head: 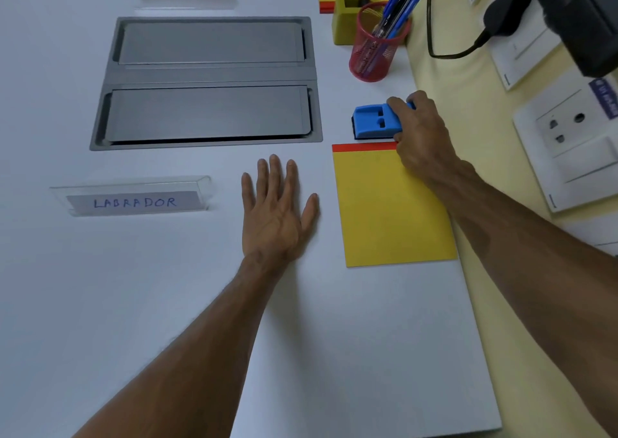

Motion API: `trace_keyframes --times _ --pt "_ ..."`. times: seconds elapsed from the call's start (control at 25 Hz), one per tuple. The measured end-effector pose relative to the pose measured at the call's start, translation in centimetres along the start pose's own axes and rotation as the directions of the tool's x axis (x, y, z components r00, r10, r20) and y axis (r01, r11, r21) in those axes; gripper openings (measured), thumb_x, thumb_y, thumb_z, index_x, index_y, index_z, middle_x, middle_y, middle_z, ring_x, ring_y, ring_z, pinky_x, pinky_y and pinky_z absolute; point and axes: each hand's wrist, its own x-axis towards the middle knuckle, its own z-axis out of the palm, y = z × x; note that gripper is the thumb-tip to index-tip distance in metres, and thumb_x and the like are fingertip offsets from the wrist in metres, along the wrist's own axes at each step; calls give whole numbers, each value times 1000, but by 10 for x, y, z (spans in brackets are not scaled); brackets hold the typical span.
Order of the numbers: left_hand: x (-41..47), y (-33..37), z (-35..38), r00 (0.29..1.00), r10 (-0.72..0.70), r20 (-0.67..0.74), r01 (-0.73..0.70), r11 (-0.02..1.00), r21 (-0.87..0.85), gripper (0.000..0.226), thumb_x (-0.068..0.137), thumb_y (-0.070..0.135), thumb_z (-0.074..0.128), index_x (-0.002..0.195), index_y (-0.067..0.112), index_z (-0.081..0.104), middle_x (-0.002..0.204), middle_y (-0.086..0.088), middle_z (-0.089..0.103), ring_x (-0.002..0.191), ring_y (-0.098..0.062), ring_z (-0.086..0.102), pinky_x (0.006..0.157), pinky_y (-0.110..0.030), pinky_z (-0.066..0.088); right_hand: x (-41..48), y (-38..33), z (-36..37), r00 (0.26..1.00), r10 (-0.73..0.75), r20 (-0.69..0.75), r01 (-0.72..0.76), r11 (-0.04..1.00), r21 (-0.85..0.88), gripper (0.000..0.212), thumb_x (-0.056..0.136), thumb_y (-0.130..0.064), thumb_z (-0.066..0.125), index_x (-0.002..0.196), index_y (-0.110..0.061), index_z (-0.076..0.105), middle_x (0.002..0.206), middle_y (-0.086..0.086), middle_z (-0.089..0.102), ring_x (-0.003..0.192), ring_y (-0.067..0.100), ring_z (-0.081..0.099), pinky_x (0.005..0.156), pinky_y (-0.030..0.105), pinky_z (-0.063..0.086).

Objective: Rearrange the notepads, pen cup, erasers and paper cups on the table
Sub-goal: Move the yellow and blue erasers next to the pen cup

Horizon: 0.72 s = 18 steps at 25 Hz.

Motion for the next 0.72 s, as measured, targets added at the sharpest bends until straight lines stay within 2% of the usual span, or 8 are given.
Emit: trace_keyframes --times 0.16,0.32,0.4,0.52,0.64,0.72 --pt "1 0 1 1000 -6 6 6 1000 -13 75 99 64 7 158 20 -7 166 -7 -14 152 -22 -20 123 -51 -4 2 2 1 1000 -6 20 5 1000 24 65 83 9 59 144 -7 42 134 22 42 119 37 46 97 51 47" --pt "2 0 2 1000 -3 3 3 1000 -8 76 99 65 7 158 21 -8 166 -7 -14 151 -21 -21 123 -50 -4 -3 -1 -3 998 16 60 -18 999 37 75 85 -1 65 152 -10 31 147 23 35 134 37 37 110 48 38" --pt "2 0 2 1000 2 3 -2 1000 -12 75 99 64 8 159 21 -7 166 -7 -13 152 -22 -20 123 -50 -5 -10 -6 -6 998 53 -16 -51 994 100 72 84 -3 64 150 -8 35 148 22 34 137 35 35 110 45 39" --pt "1 -1 1 1000 13 -1 -13 1000 -3 75 99 64 7 159 20 -7 166 -8 -14 152 -23 -20 123 -50 -6 -35 -23 -6 984 85 -158 -48 974 222 60 79 1 59 138 -4 48 140 19 42 132 33 42 105 42 44" --pt "3 -2 0 999 23 40 -24 1000 17 76 99 63 5 158 18 -9 165 -10 -16 151 -25 -20 123 -51 -7 -69 -51 -4 990 37 -136 0 966 259 52 82 -4 62 133 -5 53 138 18 46 131 32 43 107 41 42" --pt "1 -4 -10 996 50 73 -47 998 -43 76 100 60 10 159 14 -5 166 -11 -13 152 -26 -17 123 -50 -6 -92 -73 -7 992 28 -119 7 959 282 47 84 -6 62 130 -6 56 136 15 48 128 31 46 104 43 43"
